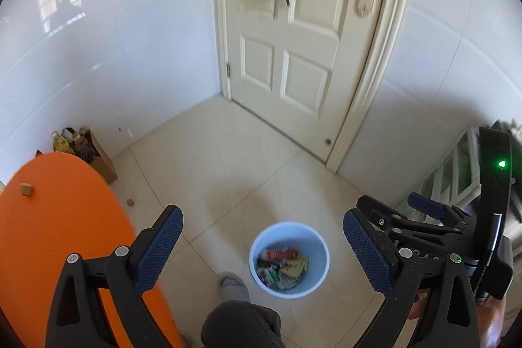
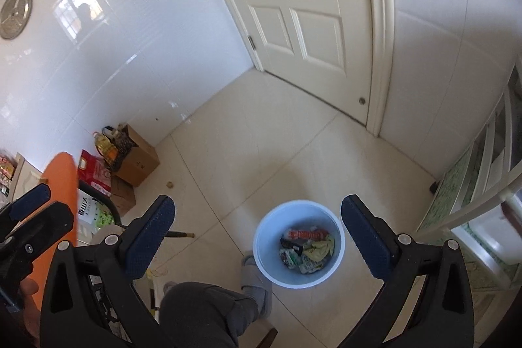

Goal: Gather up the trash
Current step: 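Return both tools from the bin to the orange table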

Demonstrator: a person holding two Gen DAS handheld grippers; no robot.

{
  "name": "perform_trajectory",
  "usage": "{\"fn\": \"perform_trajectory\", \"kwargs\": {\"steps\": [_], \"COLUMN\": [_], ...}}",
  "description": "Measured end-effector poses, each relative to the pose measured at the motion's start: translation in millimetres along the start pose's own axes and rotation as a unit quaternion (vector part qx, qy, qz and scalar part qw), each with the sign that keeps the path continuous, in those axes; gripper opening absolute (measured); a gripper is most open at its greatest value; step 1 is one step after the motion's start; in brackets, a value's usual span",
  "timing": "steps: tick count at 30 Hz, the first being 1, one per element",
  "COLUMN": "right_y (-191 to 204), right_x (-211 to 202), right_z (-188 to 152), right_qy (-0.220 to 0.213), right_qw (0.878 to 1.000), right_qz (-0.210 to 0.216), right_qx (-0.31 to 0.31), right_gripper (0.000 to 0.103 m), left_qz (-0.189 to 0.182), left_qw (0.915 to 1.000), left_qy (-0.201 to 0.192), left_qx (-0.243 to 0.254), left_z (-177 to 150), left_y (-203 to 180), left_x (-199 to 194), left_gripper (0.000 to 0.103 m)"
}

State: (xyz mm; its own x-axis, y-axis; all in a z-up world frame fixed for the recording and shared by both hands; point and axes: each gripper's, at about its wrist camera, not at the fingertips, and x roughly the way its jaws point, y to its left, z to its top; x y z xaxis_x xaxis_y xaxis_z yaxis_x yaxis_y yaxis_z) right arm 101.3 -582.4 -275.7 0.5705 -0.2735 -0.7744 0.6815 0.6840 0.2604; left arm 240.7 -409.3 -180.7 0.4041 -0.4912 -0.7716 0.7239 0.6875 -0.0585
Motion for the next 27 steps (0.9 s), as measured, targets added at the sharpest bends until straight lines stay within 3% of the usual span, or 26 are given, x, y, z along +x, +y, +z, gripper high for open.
{"fn": "perform_trajectory", "kwargs": {"steps": [6, 13, 21, 27], "right_y": [49, 132, 235, 302], "right_x": [-53, -110, -159, -183], "right_z": [9, 7, -7, -28], "right_qy": [-0.049, -0.103, -0.149, -0.168], "right_qw": [0.998, 0.988, 0.967, 0.949], "right_qz": [0.014, 0.053, 0.109, 0.149], "right_qx": [-0.040, -0.101, -0.175, -0.222], "right_gripper": [0.103, 0.103, 0.103, 0.103], "left_qz": [0.012, 0.050, 0.111, 0.162], "left_qw": [0.9973, 0.9875, 0.9675, 0.9496], "left_qy": [-0.064, -0.126, -0.184, -0.204], "left_qx": [-0.034, -0.080, -0.133, -0.174], "left_z": [-30, -76, -147, -205], "left_y": [41, 86, 128, 146], "left_x": [-96, -197, -300, -357], "left_gripper": [0.100, 0.101, 0.102, 0.102]}}
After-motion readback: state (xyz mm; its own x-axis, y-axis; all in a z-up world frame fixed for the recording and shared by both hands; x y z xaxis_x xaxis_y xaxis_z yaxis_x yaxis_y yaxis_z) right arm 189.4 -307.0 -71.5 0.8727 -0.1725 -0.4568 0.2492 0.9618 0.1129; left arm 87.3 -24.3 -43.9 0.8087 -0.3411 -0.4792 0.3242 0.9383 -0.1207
